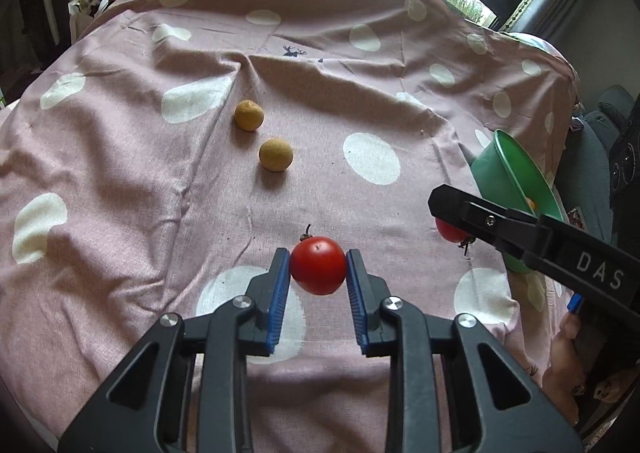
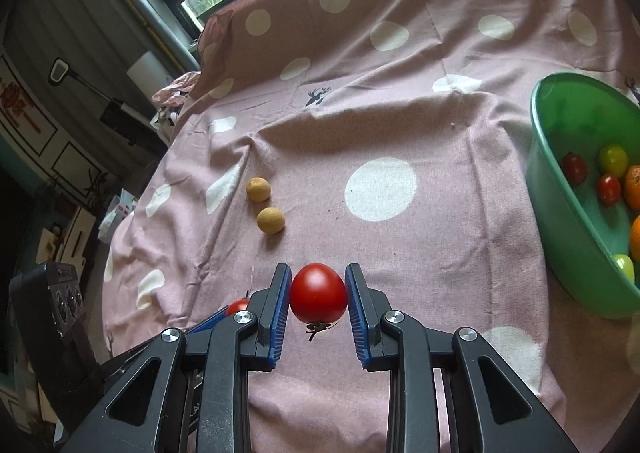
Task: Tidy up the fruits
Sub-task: 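Carry both red tomatoes in the two tools over the green bowl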
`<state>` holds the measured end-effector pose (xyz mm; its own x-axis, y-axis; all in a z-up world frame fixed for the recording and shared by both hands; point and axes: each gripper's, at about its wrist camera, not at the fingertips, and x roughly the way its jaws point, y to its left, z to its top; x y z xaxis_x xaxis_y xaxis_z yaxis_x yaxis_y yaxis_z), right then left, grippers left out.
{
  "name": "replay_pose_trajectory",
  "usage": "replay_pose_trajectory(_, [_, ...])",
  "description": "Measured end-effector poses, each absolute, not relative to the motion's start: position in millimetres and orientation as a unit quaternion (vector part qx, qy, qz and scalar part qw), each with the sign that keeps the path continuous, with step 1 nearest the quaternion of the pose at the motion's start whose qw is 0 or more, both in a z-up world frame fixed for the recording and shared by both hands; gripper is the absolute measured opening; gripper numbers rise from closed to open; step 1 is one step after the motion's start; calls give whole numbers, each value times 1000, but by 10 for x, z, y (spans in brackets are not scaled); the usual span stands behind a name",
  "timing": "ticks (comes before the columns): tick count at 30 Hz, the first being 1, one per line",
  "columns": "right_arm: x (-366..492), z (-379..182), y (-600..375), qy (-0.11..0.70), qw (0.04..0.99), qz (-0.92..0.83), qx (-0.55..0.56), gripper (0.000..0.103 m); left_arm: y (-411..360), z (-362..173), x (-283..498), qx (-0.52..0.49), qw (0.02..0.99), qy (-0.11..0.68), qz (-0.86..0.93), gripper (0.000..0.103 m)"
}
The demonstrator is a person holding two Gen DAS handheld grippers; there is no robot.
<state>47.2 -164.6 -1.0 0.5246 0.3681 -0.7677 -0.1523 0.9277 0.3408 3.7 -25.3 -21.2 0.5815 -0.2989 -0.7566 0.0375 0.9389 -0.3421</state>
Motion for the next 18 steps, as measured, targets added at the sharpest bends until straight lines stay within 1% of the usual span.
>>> replay_pose_trajectory(11, [322,501,-2108,396,900,116,139,29,-797,460,-96,-103,919,352,-145,28])
replay_pose_trajectory(18, [216,727,-2606,360,914,70,176,29,-1316,771,-89,-82,923,319,-199,28])
